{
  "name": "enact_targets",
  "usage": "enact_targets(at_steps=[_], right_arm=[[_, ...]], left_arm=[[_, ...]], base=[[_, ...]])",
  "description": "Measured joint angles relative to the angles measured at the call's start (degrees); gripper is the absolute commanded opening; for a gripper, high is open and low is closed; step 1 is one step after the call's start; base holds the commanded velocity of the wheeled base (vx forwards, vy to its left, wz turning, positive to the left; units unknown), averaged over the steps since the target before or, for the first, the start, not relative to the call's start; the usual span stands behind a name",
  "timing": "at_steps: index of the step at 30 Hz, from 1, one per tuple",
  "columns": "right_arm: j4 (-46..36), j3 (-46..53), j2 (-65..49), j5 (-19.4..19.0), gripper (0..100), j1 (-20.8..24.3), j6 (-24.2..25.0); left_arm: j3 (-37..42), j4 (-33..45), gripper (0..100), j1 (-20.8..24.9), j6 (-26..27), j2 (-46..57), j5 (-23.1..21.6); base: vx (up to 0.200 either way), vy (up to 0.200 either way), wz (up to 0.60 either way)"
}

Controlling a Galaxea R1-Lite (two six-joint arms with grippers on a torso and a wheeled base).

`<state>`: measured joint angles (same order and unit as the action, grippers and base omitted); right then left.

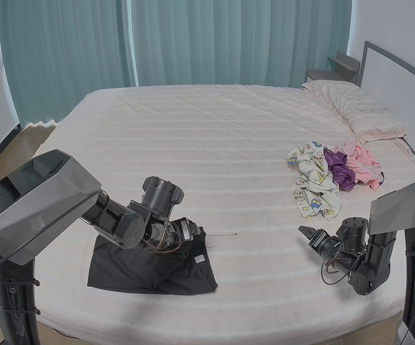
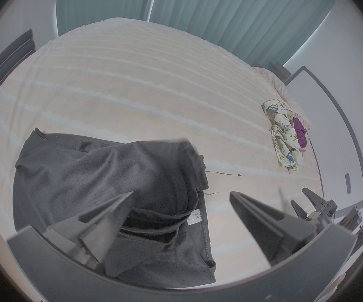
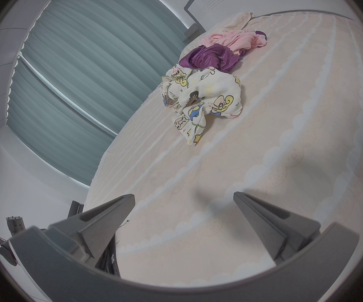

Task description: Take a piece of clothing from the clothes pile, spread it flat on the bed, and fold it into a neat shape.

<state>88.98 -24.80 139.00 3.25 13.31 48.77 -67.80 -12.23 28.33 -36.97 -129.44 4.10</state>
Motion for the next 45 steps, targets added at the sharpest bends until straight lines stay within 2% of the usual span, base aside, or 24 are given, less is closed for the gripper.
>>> enact_targets(at_steps=[6,11,18,23,31,38,45], right_arm=[[0.00,-0.01,0.23,-0.02,100,0.00,0.00],[0.00,0.00,0.34,-0.02,100,0.00,0.00],[0.00,0.05,0.39,-0.02,100,0.07,0.00],[0.00,0.05,0.48,0.00,100,0.11,0.00],[0.00,0.27,0.69,0.00,100,0.68,0.02],[0.00,0.35,0.83,0.00,100,1.15,0.00],[0.00,0.35,0.91,0.07,100,1.35,0.00]], left_arm=[[0.52,-0.66,100,0.59,-1.17,1.93,-0.46],[1.99,-1.76,100,0.63,-6.18,6.31,-1.12],[9.40,-4.24,100,-3.36,-10.81,11.41,-5.49],[17.70,-12.92,100,-6.34,-14.31,12.85,-7.20],[30.27,-27.89,100,-8.94,-18.42,13.46,-8.67],[32.23,-29.87,100,-10.42,-22.28,12.98,-9.09],[32.00,-29.94,100,-13.64,-22.36,12.80,-9.79]], base=[[0.000,0.000,0.00],[0.000,0.000,0.00],[-0.029,0.000,0.00],[-0.200,0.000,0.00],[0.000,0.000,0.00],[0.000,0.000,0.00],[0.000,0.200,0.00]])
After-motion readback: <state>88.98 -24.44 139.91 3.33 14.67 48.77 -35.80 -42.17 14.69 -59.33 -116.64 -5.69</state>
